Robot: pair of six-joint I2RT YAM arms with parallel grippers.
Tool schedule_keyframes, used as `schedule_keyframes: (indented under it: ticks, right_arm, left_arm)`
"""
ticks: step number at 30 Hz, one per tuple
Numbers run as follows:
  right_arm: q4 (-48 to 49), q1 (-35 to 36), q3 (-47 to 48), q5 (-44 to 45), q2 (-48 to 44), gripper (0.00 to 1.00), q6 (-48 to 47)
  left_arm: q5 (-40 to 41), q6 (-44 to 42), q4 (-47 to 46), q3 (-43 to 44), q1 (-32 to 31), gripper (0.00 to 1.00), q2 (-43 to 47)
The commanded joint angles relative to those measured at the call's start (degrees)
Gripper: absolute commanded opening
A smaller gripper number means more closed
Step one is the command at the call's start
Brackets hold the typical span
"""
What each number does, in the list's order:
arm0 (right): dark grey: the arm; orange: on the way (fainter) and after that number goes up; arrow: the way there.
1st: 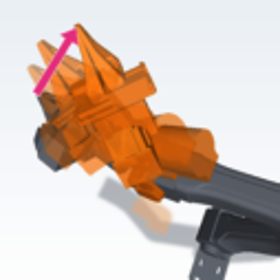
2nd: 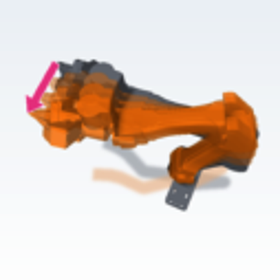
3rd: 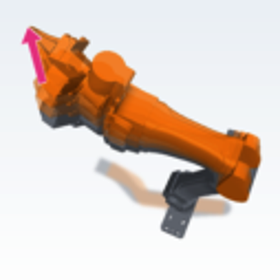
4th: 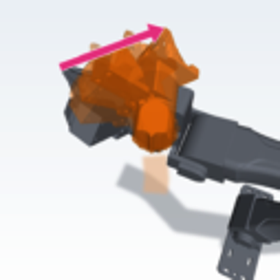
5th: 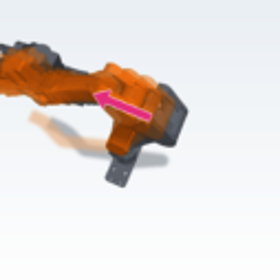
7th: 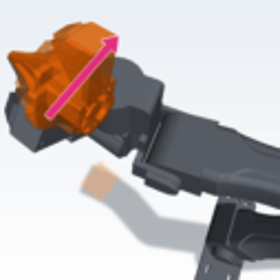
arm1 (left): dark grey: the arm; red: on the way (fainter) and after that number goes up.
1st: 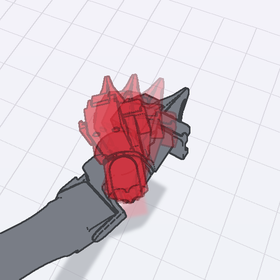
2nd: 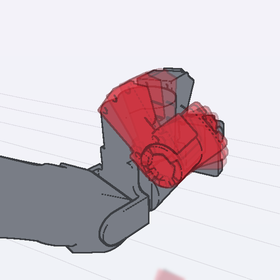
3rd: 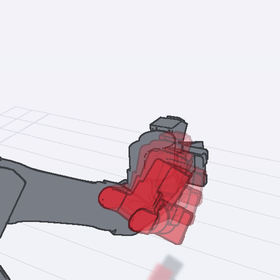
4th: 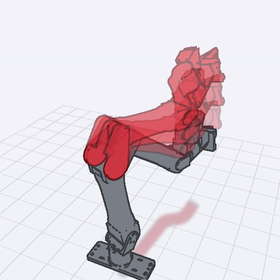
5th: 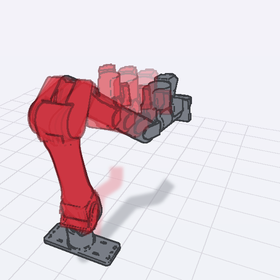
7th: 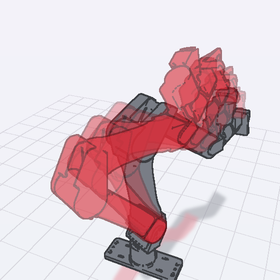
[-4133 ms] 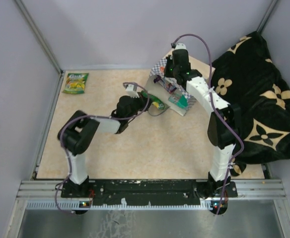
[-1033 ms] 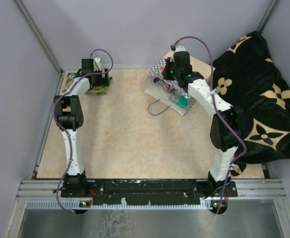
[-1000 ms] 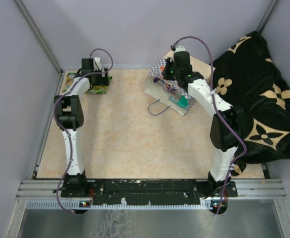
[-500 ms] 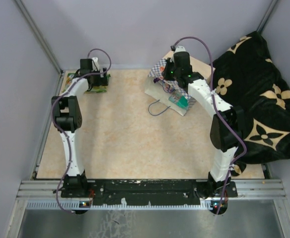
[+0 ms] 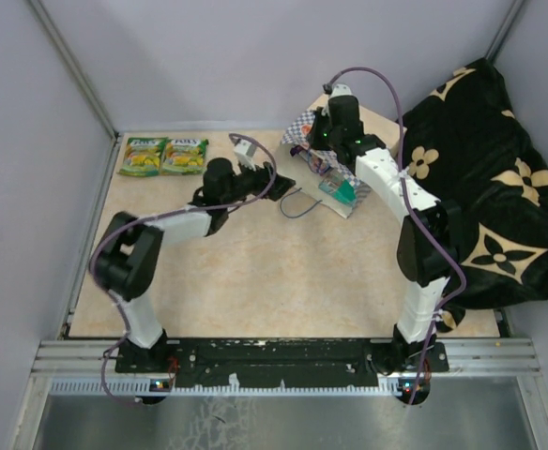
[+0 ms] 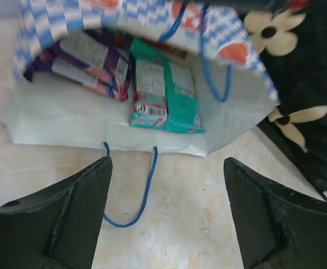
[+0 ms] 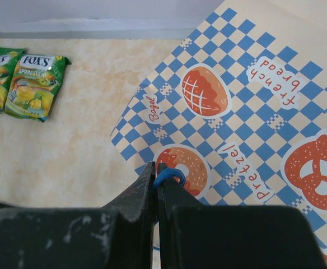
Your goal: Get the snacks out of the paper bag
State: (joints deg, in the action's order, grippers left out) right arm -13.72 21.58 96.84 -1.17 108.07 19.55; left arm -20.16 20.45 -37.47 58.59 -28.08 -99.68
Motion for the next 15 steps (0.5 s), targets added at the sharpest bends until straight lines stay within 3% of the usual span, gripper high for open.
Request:
schedule_keyframes:
  ticks: [1, 7, 15]
  right_arm:
    - [2.2, -0.6, 1.2, 0.6, -3.8, 0.0, -0.4]
    - [3.0, -2.6, -1.5, -1.2, -6.1, 0.0, 1.2]
    - [2.6, -4.4, -3.2, -1.3, -8.8, 0.0, 1.5]
  left_arm:
    - [-3.9, 7.4, -12.4, 5.7, -2.7, 0.85, -13.5]
    - [-0.8, 11.3, -24.7, 14.3, -5.6, 0.82, -26.4]
    - [8.0, 8.8, -17.9, 25.0, -8.5, 0.8, -35.0]
